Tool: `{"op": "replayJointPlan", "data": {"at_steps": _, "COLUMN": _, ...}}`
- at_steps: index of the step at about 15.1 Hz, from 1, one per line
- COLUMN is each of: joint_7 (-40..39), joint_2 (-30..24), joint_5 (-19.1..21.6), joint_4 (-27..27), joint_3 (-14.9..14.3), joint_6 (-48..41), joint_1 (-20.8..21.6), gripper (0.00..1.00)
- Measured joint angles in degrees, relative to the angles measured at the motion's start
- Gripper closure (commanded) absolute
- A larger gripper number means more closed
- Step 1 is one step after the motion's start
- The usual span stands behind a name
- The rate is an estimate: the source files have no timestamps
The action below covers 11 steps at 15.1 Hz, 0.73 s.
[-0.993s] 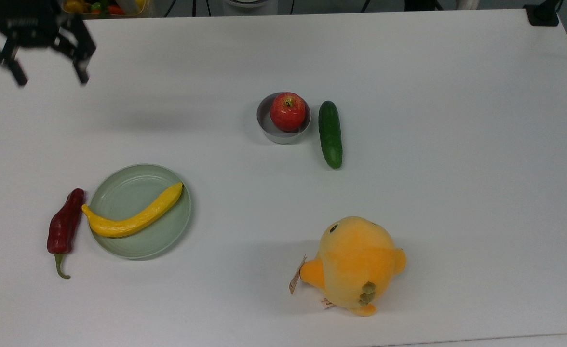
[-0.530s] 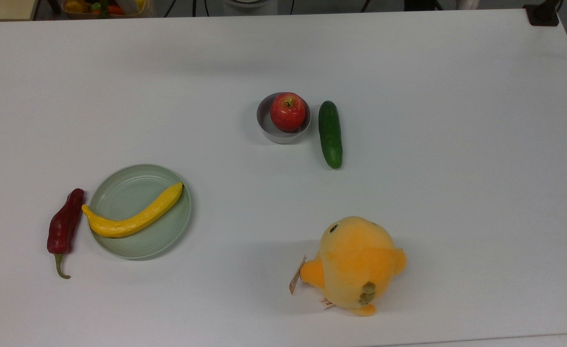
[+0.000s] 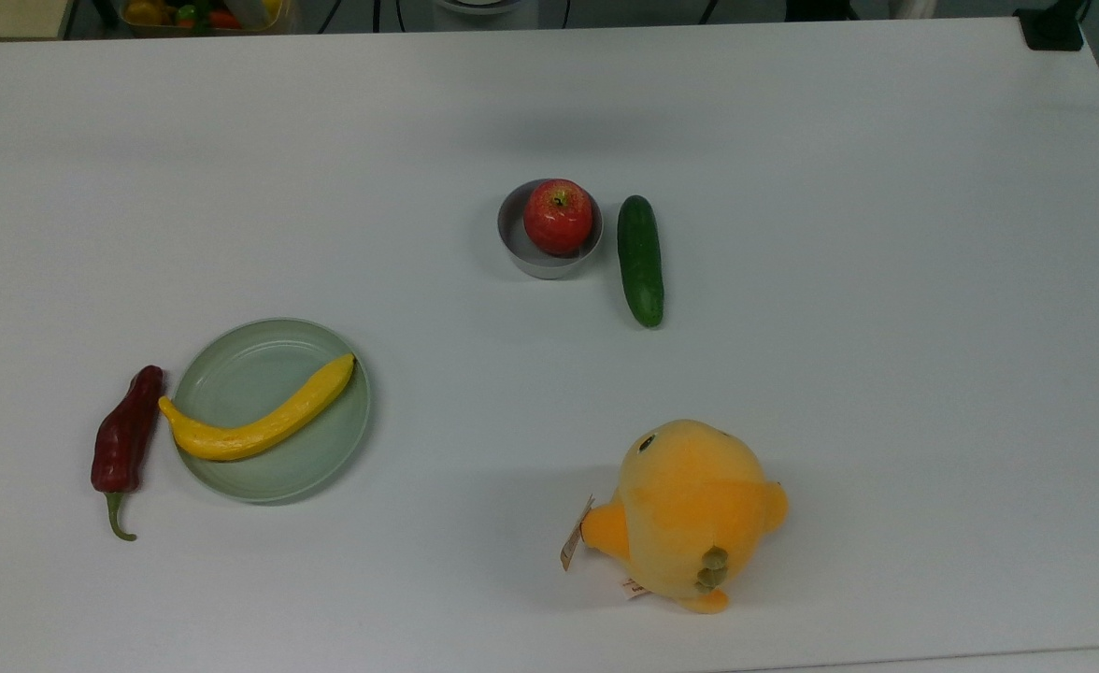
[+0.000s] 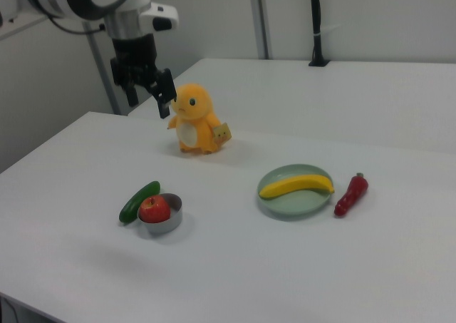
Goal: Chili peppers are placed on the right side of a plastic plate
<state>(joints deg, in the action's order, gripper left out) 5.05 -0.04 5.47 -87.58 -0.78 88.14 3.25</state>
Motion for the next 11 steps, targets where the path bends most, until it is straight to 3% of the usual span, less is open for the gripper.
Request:
{"op": "replayJointPlan", "data": {"at_steps": 4, "joint_7": -2.59, "joint_2": 0.01, "joint_5": -3.25, "joint_4": -4.7, "joint_3": 2.73, "joint_6": 7.09, "joint_1": 0.36, "gripper": 0.0}}
{"op": "replayJointPlan", "data": {"at_steps": 11, "joint_7": -10.7, "joint_2": -0.13, "joint_5": -3.54, "joint_4": -5.27, "joint_3": 0.45, "joint_6": 9.53, "joint_1": 0.22, "gripper": 0.0}}
